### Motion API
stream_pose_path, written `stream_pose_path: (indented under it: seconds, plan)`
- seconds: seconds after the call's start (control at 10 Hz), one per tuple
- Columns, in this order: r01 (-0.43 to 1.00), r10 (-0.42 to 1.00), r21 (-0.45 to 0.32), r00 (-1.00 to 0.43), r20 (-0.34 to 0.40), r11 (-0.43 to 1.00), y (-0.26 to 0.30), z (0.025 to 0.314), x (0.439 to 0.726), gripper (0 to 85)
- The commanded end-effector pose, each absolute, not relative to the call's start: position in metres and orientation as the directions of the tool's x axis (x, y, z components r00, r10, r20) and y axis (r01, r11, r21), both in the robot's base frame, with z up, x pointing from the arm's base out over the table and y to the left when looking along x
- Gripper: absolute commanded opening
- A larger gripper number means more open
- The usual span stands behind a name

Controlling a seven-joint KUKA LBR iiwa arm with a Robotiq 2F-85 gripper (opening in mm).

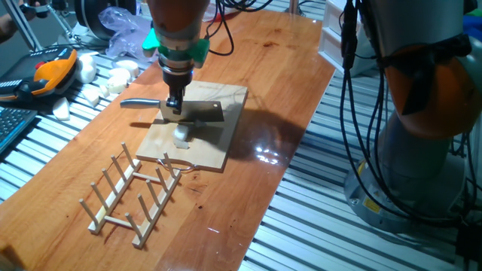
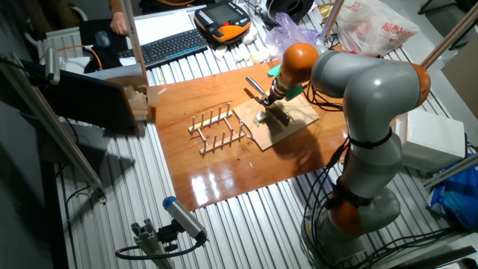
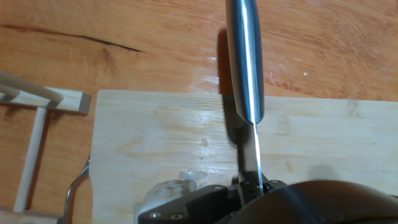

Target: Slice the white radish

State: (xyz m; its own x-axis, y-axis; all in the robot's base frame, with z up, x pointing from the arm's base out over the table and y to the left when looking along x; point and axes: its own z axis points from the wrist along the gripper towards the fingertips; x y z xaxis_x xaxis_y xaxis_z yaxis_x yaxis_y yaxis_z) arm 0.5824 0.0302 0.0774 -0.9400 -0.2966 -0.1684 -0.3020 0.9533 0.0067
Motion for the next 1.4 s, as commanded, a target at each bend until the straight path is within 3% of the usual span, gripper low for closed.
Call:
stream_pose_path:
  seconds: [0.0, 0.6, 0.9, 1.3]
  plan:
    - [-0.299, -0.294, 0.007, -0.942, -0.162, 0.954, 0.032, 0.084, 0.585, 0.0]
    - [-0.252, -0.245, 0.039, -0.960, -0.135, 0.967, 0.048, 0.108, 0.588, 0.0]
    - [-0.243, -0.237, 0.030, -0.962, -0.132, 0.969, 0.059, 0.115, 0.603, 0.0]
    - [-0.260, -0.254, 0.021, -0.955, -0.150, 0.965, 0.054, 0.106, 0.616, 0.0]
